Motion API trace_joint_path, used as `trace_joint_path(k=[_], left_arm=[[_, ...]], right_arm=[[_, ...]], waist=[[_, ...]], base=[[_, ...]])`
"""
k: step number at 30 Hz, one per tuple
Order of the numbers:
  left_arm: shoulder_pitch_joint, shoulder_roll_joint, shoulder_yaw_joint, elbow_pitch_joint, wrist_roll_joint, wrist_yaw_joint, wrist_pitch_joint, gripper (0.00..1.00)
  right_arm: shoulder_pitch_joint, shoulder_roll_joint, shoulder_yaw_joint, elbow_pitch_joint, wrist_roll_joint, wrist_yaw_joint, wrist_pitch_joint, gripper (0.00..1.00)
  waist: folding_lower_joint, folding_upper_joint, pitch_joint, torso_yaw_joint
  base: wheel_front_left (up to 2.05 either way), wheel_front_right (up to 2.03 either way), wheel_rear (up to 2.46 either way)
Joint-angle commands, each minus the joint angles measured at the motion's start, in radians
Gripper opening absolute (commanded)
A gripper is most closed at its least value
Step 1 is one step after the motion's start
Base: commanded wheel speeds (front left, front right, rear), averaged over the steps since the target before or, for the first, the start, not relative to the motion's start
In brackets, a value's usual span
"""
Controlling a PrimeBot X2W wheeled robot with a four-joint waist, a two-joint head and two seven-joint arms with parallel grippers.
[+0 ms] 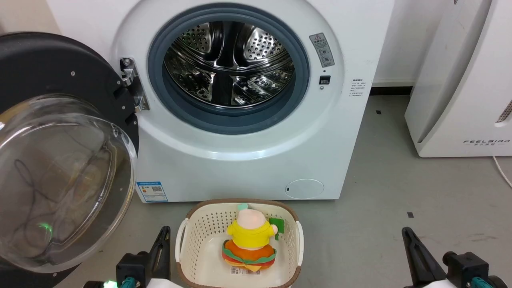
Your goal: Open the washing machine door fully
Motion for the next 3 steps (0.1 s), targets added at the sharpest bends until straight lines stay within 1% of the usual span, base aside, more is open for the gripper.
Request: trace_joint_path(k=[1, 3], left_arm=[[-0.013, -0.006, 0.006, -0.011, 0.009, -0.005, 0.006, 0.0], [-0.014, -0.007, 0.009, -0.015, 0.012, -0.007, 0.01, 0.0]], right_arm=[[-0.018, 0.001, 0.003, -0.01, -0.011, 0.0, 0.011, 0.0], [-0.02, 0.001, 0.004, -0.014, -0.012, 0.0, 0.015, 0.0]], waist=[[0.0, 0.0, 0.001, 0.0], [0.0, 0.0, 0.002, 0.001]], base=[[0.0, 0.0, 0.0], [0.0, 0.0, 0.0]])
